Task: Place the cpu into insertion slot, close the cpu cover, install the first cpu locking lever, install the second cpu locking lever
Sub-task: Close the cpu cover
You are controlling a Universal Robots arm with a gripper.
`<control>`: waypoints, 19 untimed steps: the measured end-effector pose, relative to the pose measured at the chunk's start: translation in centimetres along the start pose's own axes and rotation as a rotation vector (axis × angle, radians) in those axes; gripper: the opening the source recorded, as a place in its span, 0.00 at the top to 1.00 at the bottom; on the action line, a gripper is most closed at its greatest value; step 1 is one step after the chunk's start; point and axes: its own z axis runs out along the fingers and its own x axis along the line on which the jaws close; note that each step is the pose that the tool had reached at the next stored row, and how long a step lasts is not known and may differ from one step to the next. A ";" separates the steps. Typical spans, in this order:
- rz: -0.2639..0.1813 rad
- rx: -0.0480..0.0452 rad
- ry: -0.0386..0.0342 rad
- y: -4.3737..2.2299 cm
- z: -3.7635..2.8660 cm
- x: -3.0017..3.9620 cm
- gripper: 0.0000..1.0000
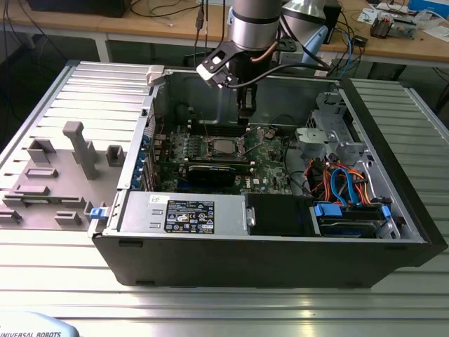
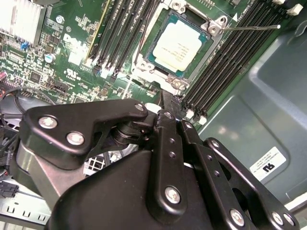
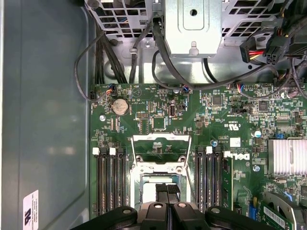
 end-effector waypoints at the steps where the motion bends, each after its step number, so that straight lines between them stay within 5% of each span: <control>1: 0.000 0.0000 0.0000 0.02 0.00 0.00 0.89; 19: 0.000 0.0001 0.0000 0.52 0.01 0.00 0.89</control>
